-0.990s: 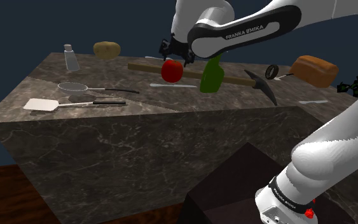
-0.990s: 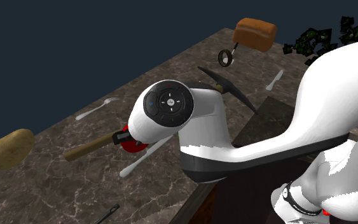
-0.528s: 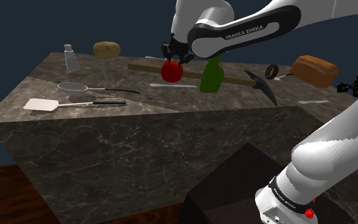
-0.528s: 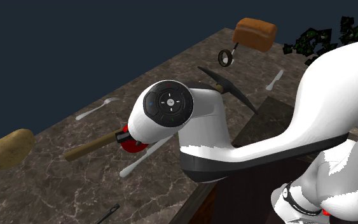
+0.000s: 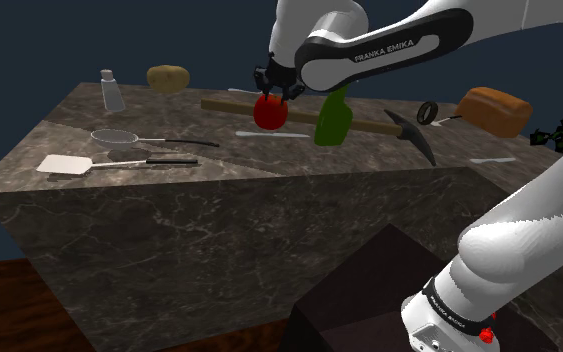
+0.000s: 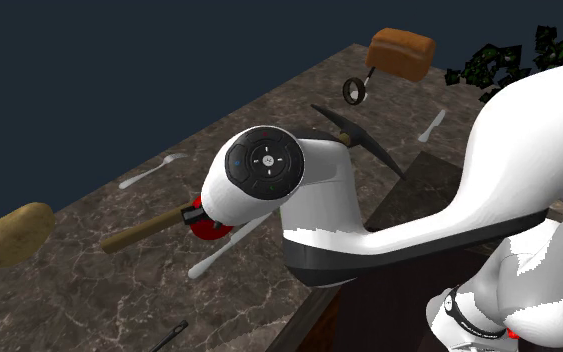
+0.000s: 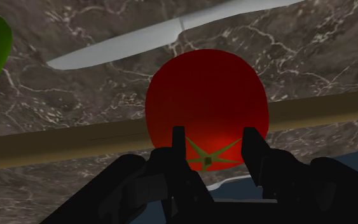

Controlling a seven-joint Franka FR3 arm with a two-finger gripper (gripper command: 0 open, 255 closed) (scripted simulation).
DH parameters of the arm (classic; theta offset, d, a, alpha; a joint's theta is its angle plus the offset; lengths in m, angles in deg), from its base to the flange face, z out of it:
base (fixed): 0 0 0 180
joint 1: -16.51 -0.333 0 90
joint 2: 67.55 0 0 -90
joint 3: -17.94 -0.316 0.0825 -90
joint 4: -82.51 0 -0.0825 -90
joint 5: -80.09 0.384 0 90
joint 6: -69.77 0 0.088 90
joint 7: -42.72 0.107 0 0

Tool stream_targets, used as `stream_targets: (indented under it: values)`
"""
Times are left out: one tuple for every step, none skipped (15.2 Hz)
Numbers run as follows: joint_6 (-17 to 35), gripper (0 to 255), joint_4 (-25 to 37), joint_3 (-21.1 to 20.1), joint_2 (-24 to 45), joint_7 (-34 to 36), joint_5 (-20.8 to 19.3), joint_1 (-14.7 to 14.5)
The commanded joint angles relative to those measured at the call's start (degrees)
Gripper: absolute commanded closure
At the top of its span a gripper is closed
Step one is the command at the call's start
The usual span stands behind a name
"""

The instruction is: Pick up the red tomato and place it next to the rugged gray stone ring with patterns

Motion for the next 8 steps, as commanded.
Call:
stream_targets:
  values:
    - [-0.6, 255, 0.47, 0.05, -0.22, -0.55, 0.49, -0.05]
    - [-1.19, 255, 0.99, 0.1, -0.43, -1.07, 0.94, -0.1]
    - [-1.79, 255, 1.52, 0.14, -0.63, -1.58, 1.38, -0.15]
    - [-2.4, 255, 2.07, 0.18, -0.81, -2.07, 1.8, -0.19]
    - [-3.01, 255, 2.63, 0.22, -0.98, -2.55, 2.19, -0.24]
    - [-3.63, 255, 3.2, 0.26, -1.14, -3.02, 2.57, -0.28]
    - [-4.26, 255, 3.79, 0.3, -1.29, -3.48, 2.93, -0.33]
    - [-4.89, 255, 4.39, 0.34, -1.42, -3.92, 3.28, -0.37]
